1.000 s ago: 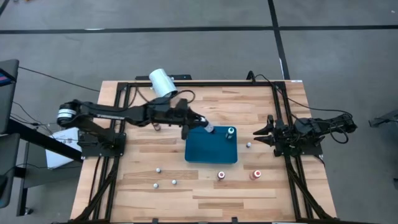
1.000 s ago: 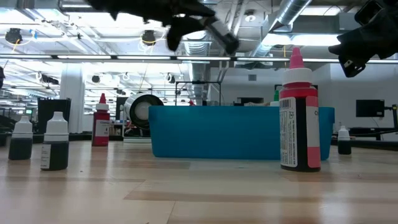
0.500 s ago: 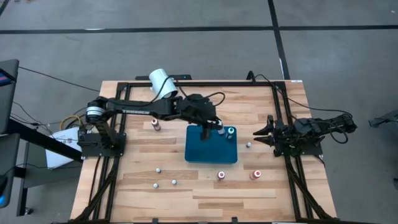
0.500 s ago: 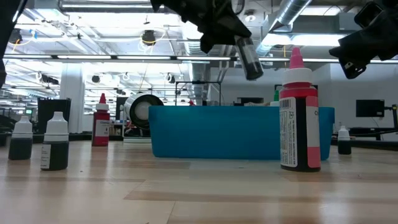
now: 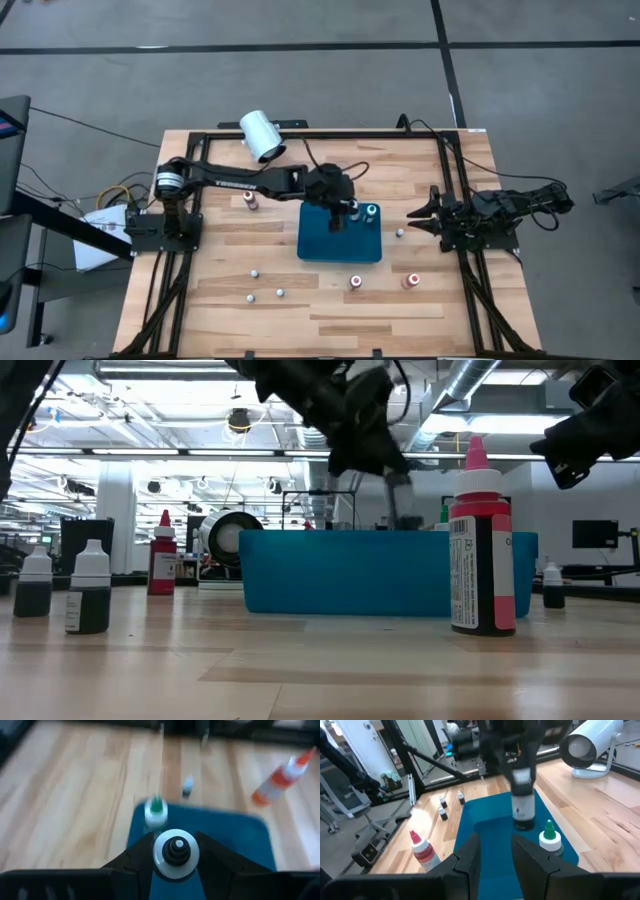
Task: Pick & Place food coloring
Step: Put the large black food coloring bottle into the blue bin
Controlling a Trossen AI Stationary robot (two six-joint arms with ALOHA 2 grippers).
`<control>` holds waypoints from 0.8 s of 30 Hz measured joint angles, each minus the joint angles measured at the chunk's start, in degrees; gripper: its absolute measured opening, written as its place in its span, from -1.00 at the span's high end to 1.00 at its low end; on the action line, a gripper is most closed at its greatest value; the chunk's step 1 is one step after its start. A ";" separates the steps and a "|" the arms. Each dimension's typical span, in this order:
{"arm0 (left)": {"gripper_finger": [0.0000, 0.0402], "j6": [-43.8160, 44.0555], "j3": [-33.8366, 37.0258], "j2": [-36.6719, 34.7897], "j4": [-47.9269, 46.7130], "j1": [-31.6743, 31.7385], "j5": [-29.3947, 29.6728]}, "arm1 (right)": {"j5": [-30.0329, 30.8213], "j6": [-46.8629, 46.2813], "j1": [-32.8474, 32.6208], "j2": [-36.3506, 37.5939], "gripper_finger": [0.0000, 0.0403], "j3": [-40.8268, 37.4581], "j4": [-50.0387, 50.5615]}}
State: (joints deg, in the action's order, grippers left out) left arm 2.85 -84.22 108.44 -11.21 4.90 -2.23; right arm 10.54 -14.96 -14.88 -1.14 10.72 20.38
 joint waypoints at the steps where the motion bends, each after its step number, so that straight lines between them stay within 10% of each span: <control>1: 0.41 -0.09 0.01 0.46 0.50 -0.18 0.64 | 0.07 -0.18 -0.10 -0.12 0.52 0.02 0.02; 24: 0.41 -2.75 -0.03 5.39 2.38 -1.90 5.52 | 0.05 -0.07 0.01 0.01 0.52 -0.03 0.16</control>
State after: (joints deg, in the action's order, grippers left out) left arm 0.10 -84.25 113.83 -8.83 3.01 3.29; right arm 10.59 -15.03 -14.87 -1.13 10.70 20.53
